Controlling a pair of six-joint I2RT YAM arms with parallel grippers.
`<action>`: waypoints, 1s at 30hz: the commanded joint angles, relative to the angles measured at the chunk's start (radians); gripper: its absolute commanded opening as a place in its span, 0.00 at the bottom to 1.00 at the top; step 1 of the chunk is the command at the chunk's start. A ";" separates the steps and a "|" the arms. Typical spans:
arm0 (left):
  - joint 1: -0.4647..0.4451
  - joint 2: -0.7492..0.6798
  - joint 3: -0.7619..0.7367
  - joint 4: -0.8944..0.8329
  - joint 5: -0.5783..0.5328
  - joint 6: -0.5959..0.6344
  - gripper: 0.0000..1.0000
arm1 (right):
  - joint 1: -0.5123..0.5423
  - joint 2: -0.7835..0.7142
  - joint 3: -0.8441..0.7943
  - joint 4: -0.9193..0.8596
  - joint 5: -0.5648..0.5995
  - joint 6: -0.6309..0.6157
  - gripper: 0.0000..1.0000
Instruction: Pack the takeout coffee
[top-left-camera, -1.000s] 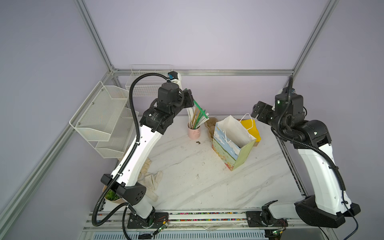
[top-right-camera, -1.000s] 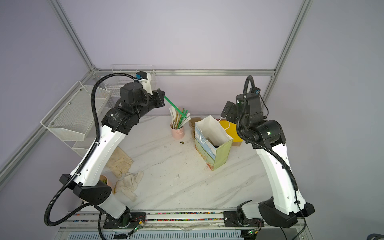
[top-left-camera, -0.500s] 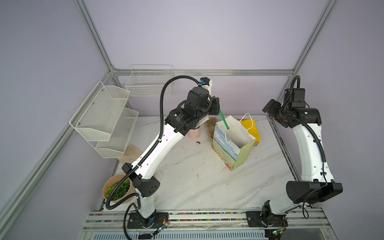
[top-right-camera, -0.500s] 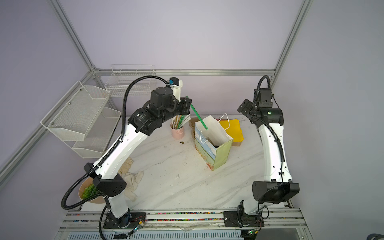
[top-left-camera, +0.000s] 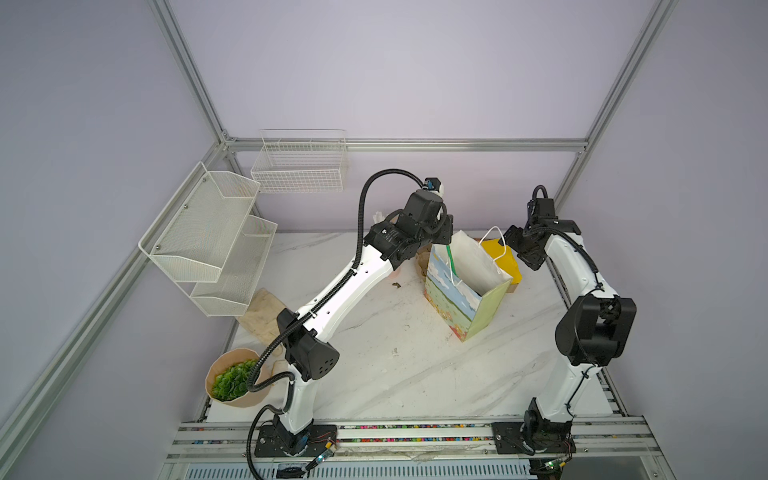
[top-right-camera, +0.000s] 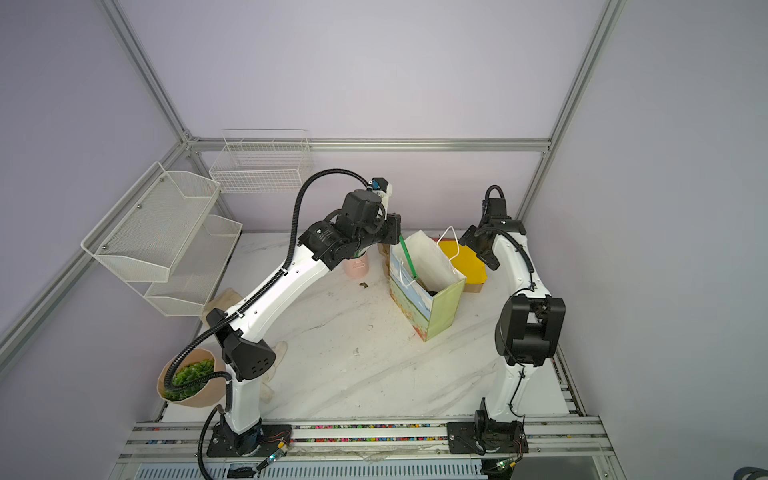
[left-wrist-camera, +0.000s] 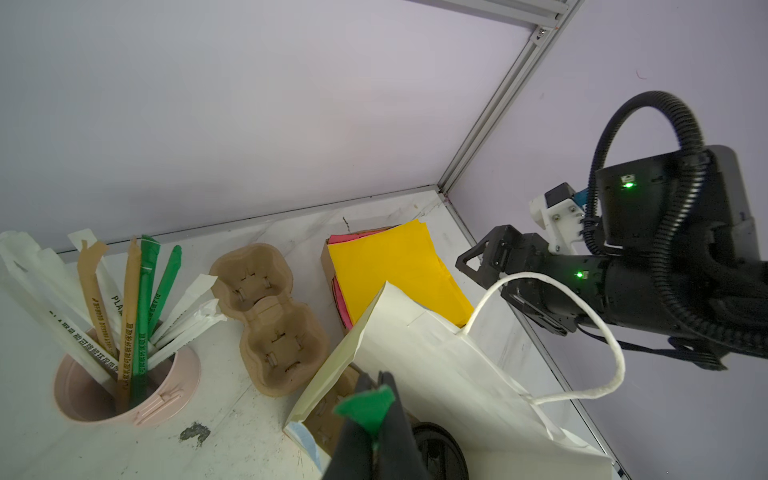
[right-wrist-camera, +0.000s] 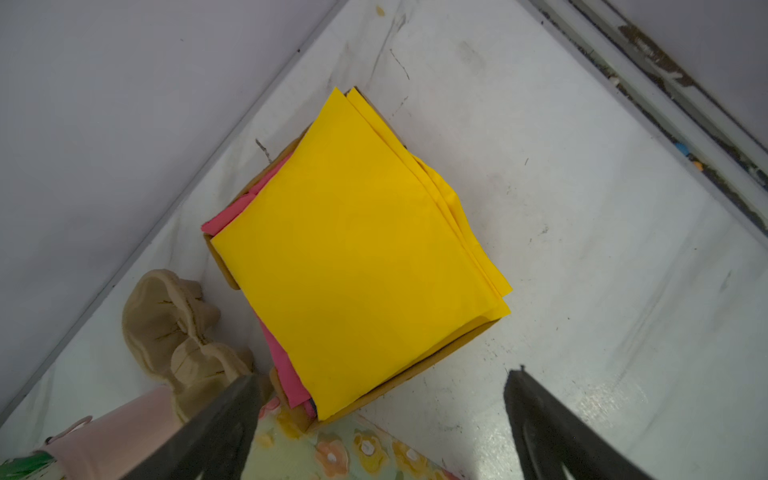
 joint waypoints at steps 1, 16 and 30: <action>-0.006 0.002 0.003 0.012 0.000 0.016 0.04 | 0.022 0.042 -0.003 0.045 -0.006 0.025 0.94; -0.026 0.030 -0.067 0.012 0.015 0.017 0.19 | 0.096 0.190 -0.061 0.178 0.068 0.013 0.86; -0.039 -0.034 -0.118 0.016 0.013 0.040 0.50 | 0.096 0.296 -0.029 0.179 0.127 -0.034 0.73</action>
